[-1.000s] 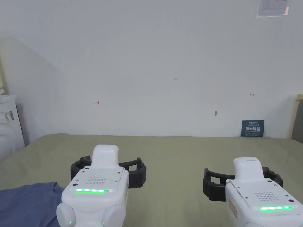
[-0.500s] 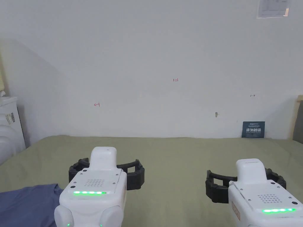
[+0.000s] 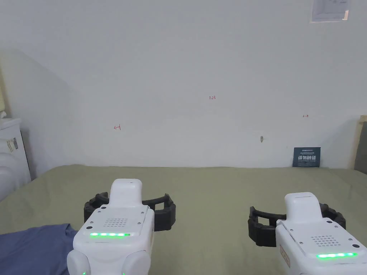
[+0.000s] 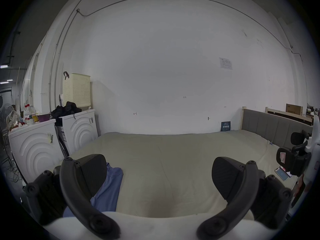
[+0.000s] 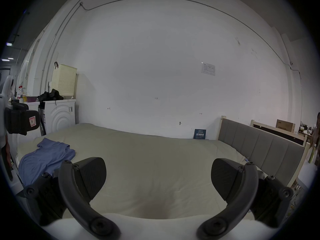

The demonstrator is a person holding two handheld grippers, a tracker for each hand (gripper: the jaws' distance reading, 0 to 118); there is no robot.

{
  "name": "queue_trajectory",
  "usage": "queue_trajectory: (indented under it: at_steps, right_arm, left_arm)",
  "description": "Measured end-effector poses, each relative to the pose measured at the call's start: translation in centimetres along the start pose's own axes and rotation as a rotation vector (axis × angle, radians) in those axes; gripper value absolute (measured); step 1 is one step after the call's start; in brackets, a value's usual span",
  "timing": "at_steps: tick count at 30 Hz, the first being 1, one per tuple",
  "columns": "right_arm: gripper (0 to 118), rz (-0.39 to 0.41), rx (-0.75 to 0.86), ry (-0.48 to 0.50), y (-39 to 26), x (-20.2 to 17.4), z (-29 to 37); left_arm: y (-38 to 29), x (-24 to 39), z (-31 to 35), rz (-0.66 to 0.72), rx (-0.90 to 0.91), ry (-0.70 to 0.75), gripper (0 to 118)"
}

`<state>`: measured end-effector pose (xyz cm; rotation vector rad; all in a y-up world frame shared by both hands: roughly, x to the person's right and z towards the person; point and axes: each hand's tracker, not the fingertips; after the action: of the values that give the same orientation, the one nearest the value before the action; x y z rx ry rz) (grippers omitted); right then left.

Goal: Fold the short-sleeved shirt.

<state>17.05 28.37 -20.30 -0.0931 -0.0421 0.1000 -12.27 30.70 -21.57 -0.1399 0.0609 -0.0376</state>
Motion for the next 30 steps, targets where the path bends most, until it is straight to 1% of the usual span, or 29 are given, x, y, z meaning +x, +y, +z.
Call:
queue_trajectory:
  at_steps: [30]
  right_arm:
    - [118, 0.008, -0.008, 0.003, -0.35, -0.14, 0.1]
  left_arm:
    - [-0.18, 0.07, 0.1, 0.003, -0.005, 0.0, 118]
